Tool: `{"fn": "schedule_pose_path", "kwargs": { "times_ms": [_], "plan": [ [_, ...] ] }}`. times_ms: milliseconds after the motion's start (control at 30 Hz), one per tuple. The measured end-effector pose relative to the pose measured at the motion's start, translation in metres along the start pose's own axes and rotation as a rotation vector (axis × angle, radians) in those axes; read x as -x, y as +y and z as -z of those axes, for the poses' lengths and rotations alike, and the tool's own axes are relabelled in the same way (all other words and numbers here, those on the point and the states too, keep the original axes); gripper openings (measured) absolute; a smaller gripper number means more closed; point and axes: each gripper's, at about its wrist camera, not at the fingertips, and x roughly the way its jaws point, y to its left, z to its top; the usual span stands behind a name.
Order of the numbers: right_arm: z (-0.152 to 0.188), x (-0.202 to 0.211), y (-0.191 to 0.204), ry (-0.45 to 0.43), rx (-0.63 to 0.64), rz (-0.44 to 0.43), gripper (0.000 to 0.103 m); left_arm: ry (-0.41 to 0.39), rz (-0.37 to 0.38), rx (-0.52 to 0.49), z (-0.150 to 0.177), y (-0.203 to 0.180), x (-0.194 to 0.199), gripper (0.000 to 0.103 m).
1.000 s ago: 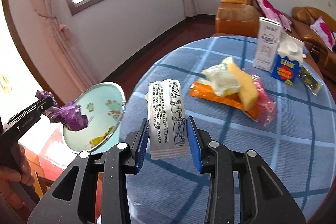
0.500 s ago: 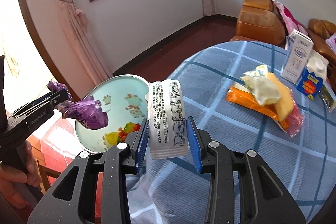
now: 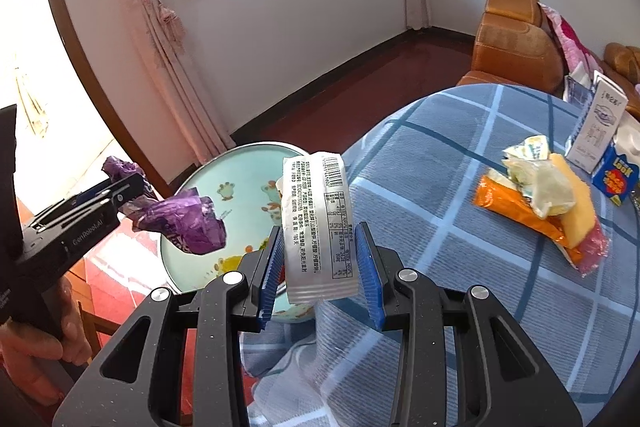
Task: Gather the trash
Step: 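Carry the purple wrapper and white packet over the wastebasket with both grippers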
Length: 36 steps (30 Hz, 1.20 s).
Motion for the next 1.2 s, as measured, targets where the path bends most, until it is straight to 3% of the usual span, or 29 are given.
{"fn": "schedule_pose_path", "kwargs": {
  "times_ms": [1033,1133,1200],
  "plan": [
    [-0.006,-0.058,0.032,0.087,0.057,-0.045,0.037,0.061,-0.038,-0.036,0.003,-0.006,-0.03,0.039],
    [-0.007,-0.065,0.036,0.101,0.068,-0.061,0.04,0.062,-0.044,-0.036,0.002,-0.004,-0.029,0.039],
    [-0.007,-0.067,0.038,0.103,0.079,-0.06,0.047,0.068,-0.047,-0.026,0.002,-0.002,-0.03,0.04]
  ]
}}
